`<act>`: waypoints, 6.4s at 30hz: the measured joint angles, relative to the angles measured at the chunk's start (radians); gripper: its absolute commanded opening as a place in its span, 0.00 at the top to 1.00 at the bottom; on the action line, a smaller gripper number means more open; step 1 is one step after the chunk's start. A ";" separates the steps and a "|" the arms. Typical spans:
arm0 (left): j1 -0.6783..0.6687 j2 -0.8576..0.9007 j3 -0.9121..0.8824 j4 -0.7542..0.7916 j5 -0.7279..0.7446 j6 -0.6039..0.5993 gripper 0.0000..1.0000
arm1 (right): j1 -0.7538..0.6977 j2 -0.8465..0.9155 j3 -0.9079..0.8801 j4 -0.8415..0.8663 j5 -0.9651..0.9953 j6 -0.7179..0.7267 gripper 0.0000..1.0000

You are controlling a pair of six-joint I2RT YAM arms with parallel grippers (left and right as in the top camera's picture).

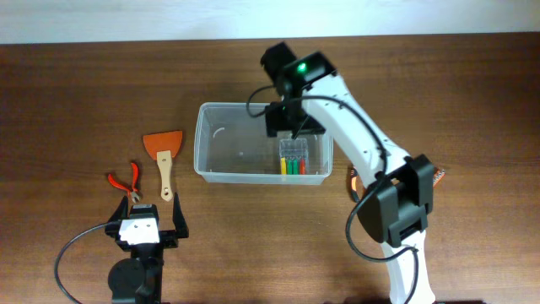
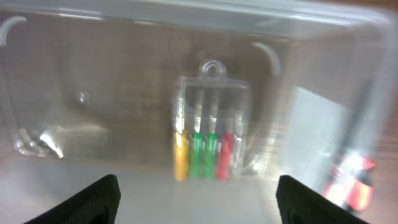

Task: Pack container
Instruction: 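Release the case and move the right gripper over the orange pliers, then lower the right gripper and grasp the orange-black pliers, then carry the pliers into the container and open the right gripper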

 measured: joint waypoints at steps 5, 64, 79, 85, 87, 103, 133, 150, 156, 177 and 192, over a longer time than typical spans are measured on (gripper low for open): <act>0.000 0.000 0.000 0.000 0.000 0.000 0.01 | -0.093 0.000 0.084 -0.135 0.054 -0.034 0.16; 0.000 0.000 0.000 0.000 0.000 0.000 0.01 | -0.424 -0.079 -0.338 0.014 0.019 -0.488 0.19; 0.000 0.000 0.000 0.000 0.000 0.000 0.01 | -0.440 -0.538 -0.744 0.277 0.005 -0.499 0.10; 0.000 0.000 0.000 0.000 0.000 0.000 0.01 | -0.440 -0.499 -0.901 0.369 -0.003 -0.504 0.24; 0.000 0.000 0.000 0.000 0.000 0.000 0.01 | -0.440 -0.500 -0.913 0.389 -0.003 -0.505 0.33; 0.000 0.000 0.000 0.000 0.000 0.000 0.01 | -0.440 -0.311 -0.919 0.415 -0.025 -0.502 0.32; 0.000 0.000 0.000 0.000 0.000 0.000 0.01 | -0.440 -0.299 -0.993 0.539 -0.057 -0.505 0.74; 0.000 0.000 0.000 0.000 0.000 0.000 0.01 | -0.440 -0.299 -0.994 0.542 -0.082 -0.502 0.96; 0.000 0.000 0.000 0.000 0.000 0.000 0.01 | -0.441 -0.299 -0.989 0.531 -0.082 -0.499 0.96; 0.000 0.000 0.000 0.000 0.000 0.000 0.01 | -0.431 -0.300 -0.421 0.138 -0.032 -0.498 0.96; 0.000 0.000 0.000 0.000 0.000 0.000 0.01 | -0.076 -0.300 -0.386 0.128 -0.021 -0.446 0.96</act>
